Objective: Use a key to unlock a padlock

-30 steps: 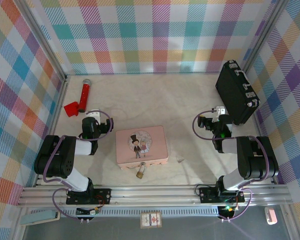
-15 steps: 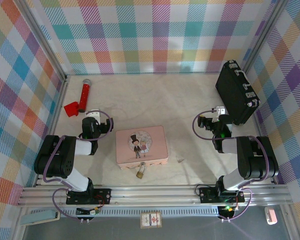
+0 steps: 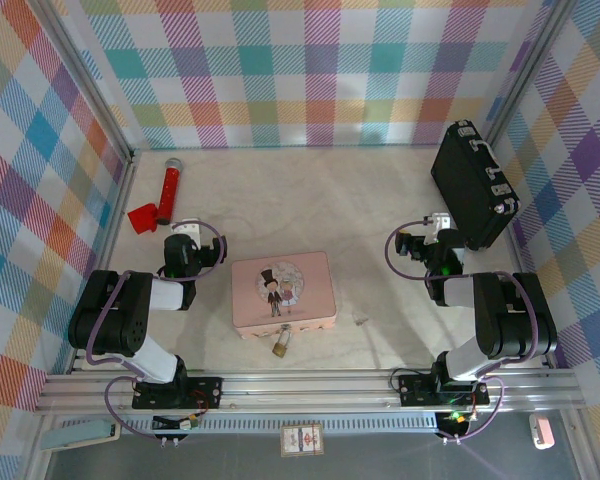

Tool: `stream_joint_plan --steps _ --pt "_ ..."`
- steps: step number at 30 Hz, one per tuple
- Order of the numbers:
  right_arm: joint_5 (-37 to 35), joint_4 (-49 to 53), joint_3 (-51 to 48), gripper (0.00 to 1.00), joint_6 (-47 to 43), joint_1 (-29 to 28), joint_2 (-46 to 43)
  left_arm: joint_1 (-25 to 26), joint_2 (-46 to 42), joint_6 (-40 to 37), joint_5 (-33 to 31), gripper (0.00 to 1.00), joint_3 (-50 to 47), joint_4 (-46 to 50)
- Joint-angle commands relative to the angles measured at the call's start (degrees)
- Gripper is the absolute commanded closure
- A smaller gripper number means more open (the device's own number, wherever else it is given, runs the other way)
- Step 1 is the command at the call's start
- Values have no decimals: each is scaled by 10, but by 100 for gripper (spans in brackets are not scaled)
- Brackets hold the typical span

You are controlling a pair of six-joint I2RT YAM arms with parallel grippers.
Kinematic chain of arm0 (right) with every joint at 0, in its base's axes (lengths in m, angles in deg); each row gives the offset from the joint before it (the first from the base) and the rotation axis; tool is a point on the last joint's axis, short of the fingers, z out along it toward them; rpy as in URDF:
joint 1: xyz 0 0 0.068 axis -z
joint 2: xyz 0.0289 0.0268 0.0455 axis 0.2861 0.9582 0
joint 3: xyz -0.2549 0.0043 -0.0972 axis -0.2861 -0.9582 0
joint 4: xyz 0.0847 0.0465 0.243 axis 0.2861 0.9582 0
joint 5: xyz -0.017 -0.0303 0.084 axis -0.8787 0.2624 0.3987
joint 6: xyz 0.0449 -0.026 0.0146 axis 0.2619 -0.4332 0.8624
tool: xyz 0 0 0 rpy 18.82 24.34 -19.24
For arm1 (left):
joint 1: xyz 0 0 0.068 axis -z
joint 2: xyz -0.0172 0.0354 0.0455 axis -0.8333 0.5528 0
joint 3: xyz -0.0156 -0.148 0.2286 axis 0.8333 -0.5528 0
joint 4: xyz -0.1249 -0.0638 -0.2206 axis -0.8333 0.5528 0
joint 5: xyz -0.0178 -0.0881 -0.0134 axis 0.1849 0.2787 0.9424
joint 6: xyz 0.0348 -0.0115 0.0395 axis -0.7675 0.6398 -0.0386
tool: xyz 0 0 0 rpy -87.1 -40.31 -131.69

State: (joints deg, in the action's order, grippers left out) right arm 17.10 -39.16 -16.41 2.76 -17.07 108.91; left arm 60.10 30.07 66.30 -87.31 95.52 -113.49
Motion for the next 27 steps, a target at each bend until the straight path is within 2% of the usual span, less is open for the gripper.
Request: stream_joint_plan --steps 1,5,9,13,15,18,21,24,27 --pt "9 -24 10 1 7 -4 6 2 5 6 2 0 14 -16" --pt "9 -23 10 1 7 -4 6 1 -6 6 -5 0 20 2" --pt "24 -16 9 1 0 -5 -4 6 -46 -6 16 0 17 29" --pt "22 -18 -13 1 -7 -11 -51 10 -138 -3 -5 0 -8 52" --pt "10 17 -12 1 -10 -20 -87 11 -195 8 -10 0 -14 72" --pt "-2 124 12 1 -9 -42 -151 11 -294 66 -33 0 10 171" --pt "34 187 29 1 41 -49 -229 12 -368 181 -84 0 68 300" --pt "60 276 71 1 116 -50 -300 12 -401 298 -137 0 134 454" --pt "28 410 141 1 234 -49 -351 11 -418 320 -109 0 176 550"
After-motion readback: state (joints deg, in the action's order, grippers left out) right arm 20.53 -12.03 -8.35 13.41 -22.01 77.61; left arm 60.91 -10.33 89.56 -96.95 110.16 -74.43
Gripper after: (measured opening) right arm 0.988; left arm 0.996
